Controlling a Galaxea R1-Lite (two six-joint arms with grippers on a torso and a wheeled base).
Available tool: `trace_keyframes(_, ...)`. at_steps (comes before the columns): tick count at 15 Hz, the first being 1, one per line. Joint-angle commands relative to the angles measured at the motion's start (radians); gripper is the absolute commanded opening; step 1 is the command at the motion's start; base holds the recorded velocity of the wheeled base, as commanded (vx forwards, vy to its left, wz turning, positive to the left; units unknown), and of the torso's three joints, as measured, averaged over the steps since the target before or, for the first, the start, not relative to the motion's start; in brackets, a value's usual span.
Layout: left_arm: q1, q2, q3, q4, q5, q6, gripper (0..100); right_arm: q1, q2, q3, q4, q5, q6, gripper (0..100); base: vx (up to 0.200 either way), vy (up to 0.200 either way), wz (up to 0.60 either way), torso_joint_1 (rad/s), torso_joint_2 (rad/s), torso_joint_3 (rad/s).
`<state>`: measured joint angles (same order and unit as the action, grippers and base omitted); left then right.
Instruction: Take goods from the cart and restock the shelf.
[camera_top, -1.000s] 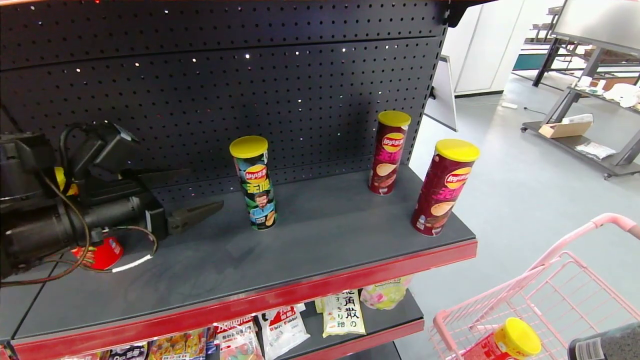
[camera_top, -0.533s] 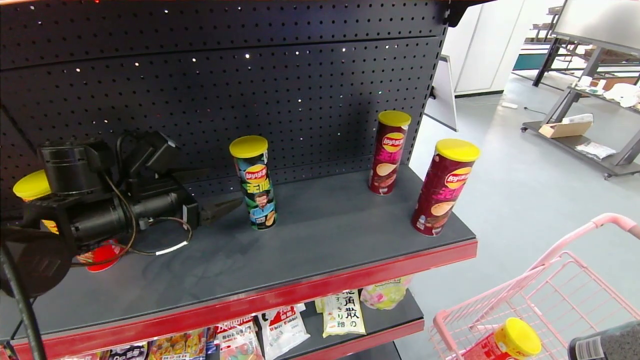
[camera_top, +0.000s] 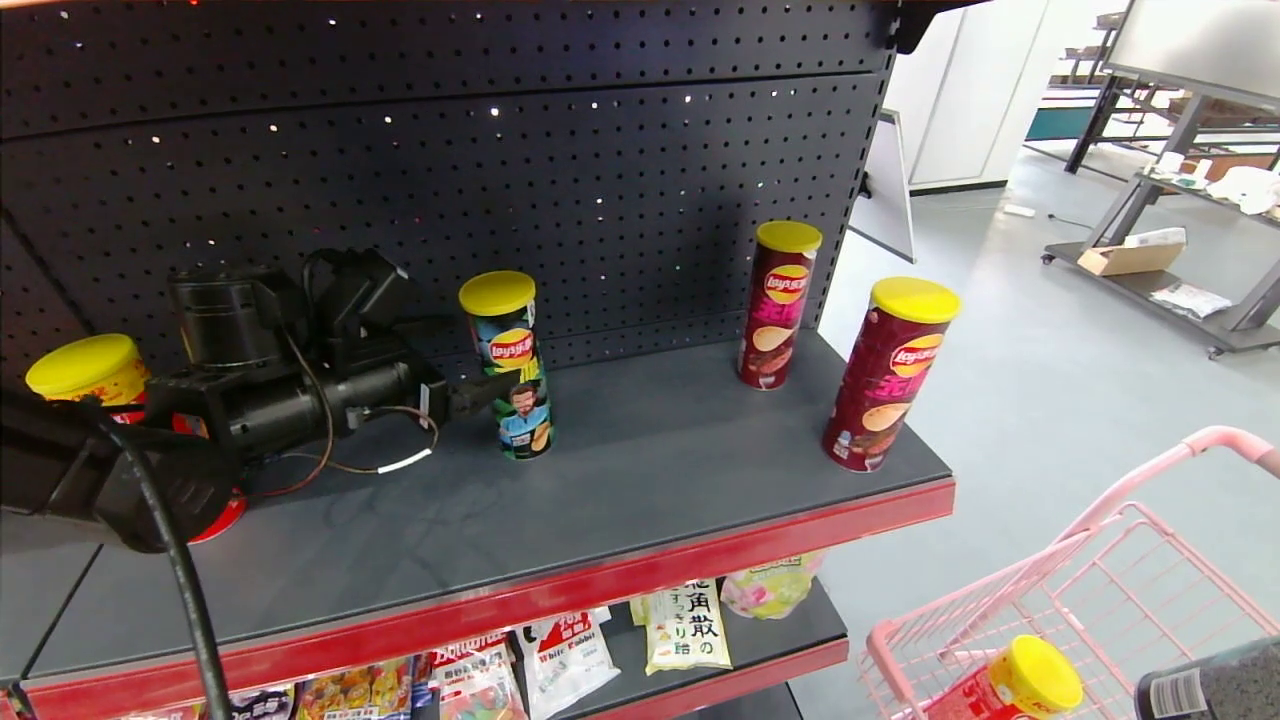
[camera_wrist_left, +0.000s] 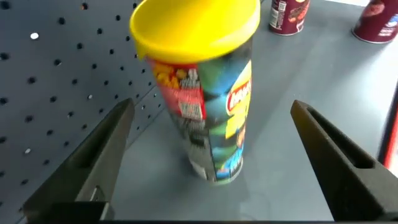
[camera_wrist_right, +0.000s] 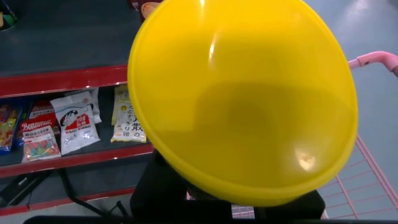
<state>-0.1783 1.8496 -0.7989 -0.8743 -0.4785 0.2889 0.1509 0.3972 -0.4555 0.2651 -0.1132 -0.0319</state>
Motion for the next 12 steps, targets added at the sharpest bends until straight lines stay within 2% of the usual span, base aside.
trace_keyframes(1,-0.012,0.043,-0.029,-0.008,0.014,0.001,100,-0.001,0.000,0.000,0.000,0.000,0.000,0,0.000,0.000,0.00,0.000,0.00,0.000)
trace_keyframes(6,-0.020,0.086,-0.095,-0.014,0.040,-0.005,100,-0.001,0.000,0.001,0.000,-0.002,0.000,0,0.000,0.000,0.00,0.000,0.00,0.000)
trace_keyframes(8,-0.035,0.096,-0.108,-0.015,0.049,-0.039,100,-0.002,0.000,0.001,0.000,-0.002,0.000,0,0.000,0.000,0.00,0.000,0.00,0.000)
trace_keyframes(10,-0.050,0.105,-0.126,-0.015,0.057,-0.054,100,-0.002,-0.001,0.003,0.000,-0.002,0.000,0,0.000,0.000,0.00,0.000,0.00,0.000)
trace_keyframes(12,-0.053,0.123,-0.135,-0.017,0.069,-0.054,100,-0.004,-0.001,0.005,0.000,-0.002,0.000,0,0.000,0.000,0.00,0.000,0.00,0.000)
